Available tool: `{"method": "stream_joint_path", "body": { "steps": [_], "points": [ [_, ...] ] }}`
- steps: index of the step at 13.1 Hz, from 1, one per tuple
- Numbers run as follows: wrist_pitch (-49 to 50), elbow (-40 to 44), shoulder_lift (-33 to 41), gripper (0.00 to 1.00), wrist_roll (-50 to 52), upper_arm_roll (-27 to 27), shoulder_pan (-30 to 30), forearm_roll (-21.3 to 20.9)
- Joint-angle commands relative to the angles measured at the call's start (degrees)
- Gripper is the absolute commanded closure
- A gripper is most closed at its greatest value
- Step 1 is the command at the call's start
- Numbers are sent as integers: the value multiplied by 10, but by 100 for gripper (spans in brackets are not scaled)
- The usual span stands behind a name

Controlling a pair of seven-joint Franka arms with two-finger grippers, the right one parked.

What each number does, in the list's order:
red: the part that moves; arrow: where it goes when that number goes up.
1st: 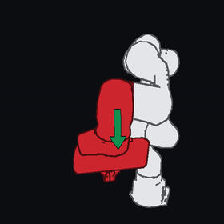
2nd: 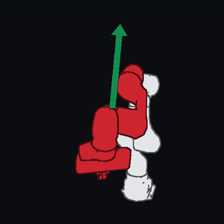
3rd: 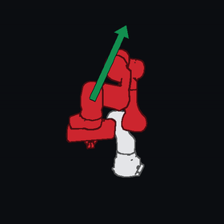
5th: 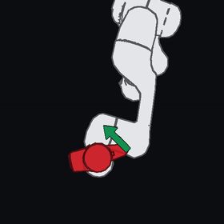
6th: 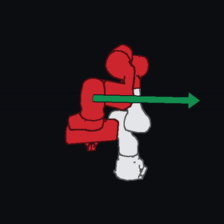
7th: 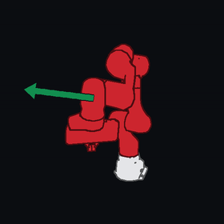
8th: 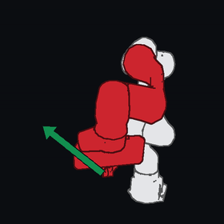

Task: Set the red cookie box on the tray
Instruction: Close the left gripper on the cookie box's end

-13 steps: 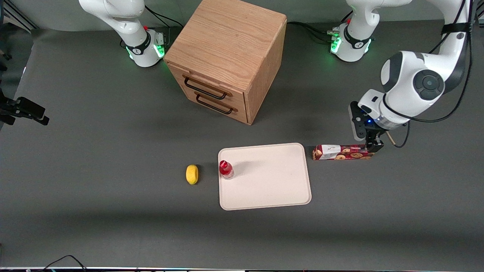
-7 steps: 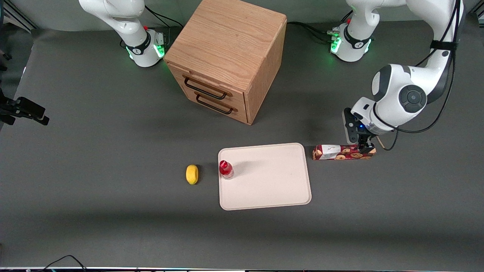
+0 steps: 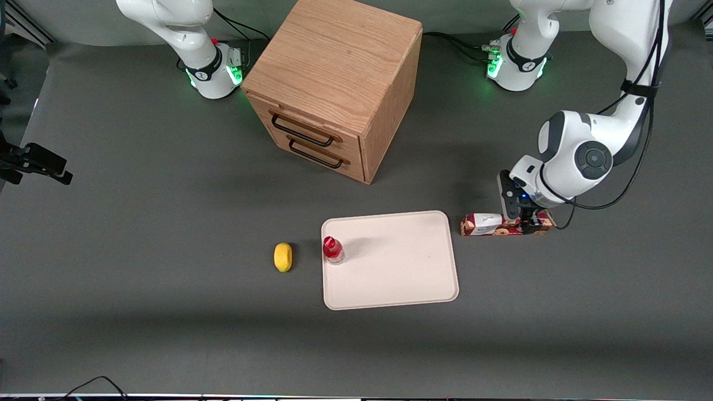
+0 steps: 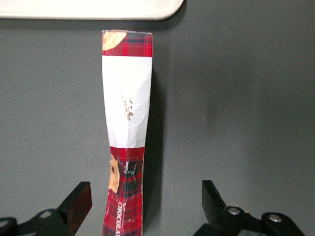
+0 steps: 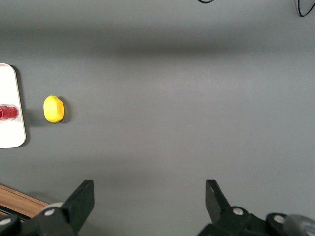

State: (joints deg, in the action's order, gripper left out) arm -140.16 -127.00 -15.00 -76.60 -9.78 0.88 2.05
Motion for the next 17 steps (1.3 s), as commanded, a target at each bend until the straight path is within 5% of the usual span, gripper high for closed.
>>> {"method": "stream_joint_path", "body": {
  "steps": [1,11,14,17],
  "points": [
    [-15,-6,-5,0,6,-1,2,0],
    [-73,-29,-46,5,-1,-1,2,0],
    [-70,-24,-48,95,-3,-1,2,0],
    [-73,-20,-53,100,-5,-1,-4,0]
  ]
}}
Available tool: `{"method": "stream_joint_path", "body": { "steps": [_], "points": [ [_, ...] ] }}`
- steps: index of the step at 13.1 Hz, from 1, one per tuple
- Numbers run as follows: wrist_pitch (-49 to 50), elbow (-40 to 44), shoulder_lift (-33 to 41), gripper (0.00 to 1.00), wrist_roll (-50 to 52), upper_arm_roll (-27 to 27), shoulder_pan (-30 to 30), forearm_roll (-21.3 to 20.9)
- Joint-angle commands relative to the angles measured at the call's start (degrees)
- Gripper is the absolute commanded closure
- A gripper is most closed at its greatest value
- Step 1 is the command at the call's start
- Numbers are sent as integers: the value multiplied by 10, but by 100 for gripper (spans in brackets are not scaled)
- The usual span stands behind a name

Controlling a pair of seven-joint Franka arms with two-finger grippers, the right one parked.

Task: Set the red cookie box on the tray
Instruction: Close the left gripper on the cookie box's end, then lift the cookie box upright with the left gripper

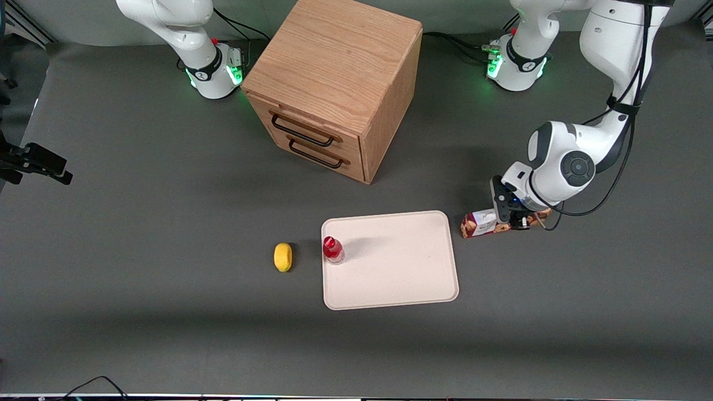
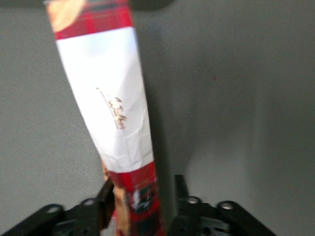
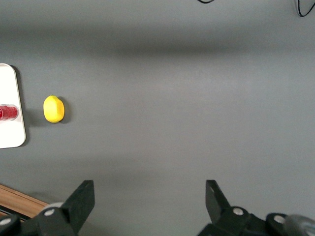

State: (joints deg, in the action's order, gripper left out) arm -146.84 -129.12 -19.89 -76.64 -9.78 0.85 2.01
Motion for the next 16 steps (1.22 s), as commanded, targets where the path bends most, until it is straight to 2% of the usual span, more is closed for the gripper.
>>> {"method": "stream_joint_path", "body": {
  "steps": [1,5,8,14,16],
  "points": [
    [-4,4,-13,100,-4,3,-7,0],
    [40,57,-13,100,-24,5,-5,0],
    [180,162,2,100,-25,10,-7,0],
    [516,450,11,100,-16,21,-7,1],
    [563,497,20,100,-14,22,-7,0]
  ]
}}
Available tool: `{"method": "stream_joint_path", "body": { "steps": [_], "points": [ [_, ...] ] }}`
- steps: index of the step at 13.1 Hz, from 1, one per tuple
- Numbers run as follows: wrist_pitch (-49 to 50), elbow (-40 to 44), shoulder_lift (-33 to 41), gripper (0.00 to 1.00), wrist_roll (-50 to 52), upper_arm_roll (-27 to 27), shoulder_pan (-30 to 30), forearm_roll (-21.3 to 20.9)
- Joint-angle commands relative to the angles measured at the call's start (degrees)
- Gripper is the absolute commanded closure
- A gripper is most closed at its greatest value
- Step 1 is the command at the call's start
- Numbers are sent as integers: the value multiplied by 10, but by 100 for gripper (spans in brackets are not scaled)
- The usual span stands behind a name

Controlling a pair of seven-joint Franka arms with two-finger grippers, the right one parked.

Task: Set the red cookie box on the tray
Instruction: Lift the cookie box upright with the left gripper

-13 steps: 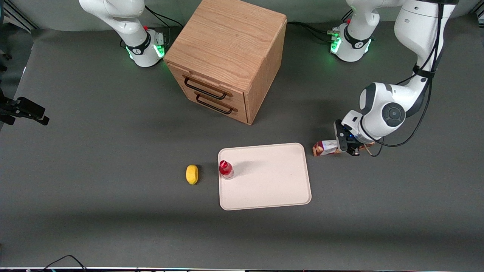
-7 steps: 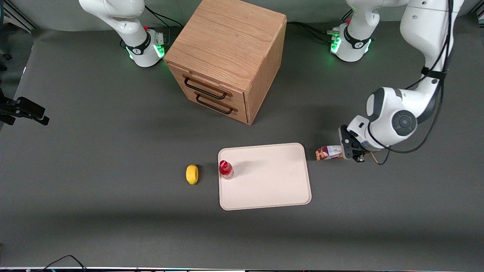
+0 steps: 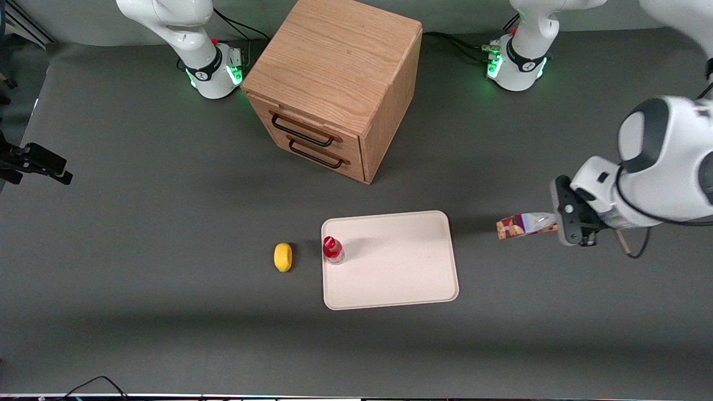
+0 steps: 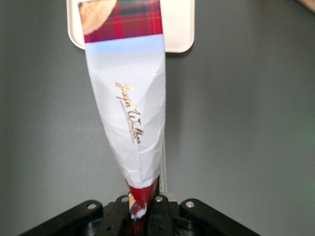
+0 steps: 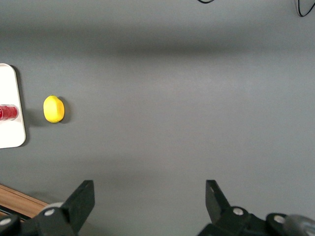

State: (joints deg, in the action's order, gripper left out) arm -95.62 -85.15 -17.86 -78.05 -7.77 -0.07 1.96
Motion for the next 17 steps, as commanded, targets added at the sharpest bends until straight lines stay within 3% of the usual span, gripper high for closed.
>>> {"method": "stream_joint_path", "body": {
  "steps": [1,4,7,13,17],
  "points": [
    [54,58,9,100,-1,3,2,-1],
    [53,57,13,100,43,7,2,-8],
    [47,57,17,100,230,-7,13,-9],
    [33,55,-8,100,637,-96,22,-20],
    [-32,32,-36,100,827,-132,31,-21]
  ]
}}
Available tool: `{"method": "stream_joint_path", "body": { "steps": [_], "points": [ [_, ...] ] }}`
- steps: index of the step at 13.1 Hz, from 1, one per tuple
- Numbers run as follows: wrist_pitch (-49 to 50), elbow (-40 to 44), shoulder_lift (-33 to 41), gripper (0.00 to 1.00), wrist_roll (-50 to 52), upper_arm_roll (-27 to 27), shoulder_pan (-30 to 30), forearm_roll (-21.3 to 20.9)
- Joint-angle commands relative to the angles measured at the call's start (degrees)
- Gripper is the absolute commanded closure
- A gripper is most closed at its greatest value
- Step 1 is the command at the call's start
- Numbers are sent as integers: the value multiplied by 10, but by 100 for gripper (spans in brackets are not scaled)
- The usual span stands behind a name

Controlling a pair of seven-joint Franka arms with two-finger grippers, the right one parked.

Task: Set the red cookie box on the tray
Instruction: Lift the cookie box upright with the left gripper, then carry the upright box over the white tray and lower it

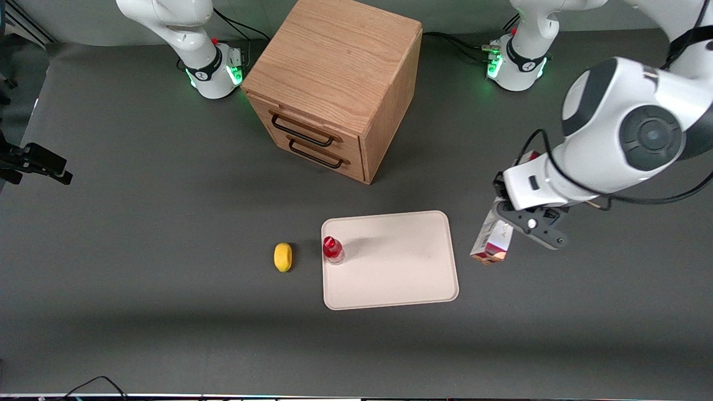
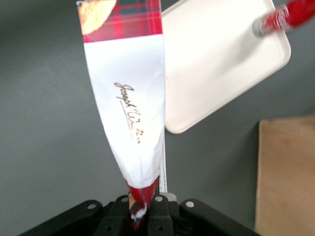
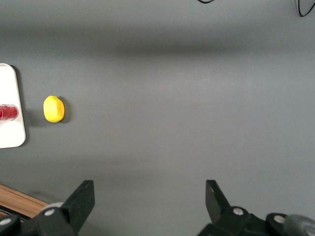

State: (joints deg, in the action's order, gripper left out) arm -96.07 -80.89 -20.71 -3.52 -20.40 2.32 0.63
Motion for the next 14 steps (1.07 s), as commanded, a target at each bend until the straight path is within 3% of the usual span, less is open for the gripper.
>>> {"method": "stream_joint_path", "body": {
  "steps": [1,6,11,14],
  "points": [
    [-52,-22,-12,100,122,-13,13,-10],
    [-176,-73,-64,100,331,-42,44,-92],
    [-314,-145,-98,100,358,-42,46,-110],
    [-347,-141,-142,100,435,-42,46,-173]
  ]
}}
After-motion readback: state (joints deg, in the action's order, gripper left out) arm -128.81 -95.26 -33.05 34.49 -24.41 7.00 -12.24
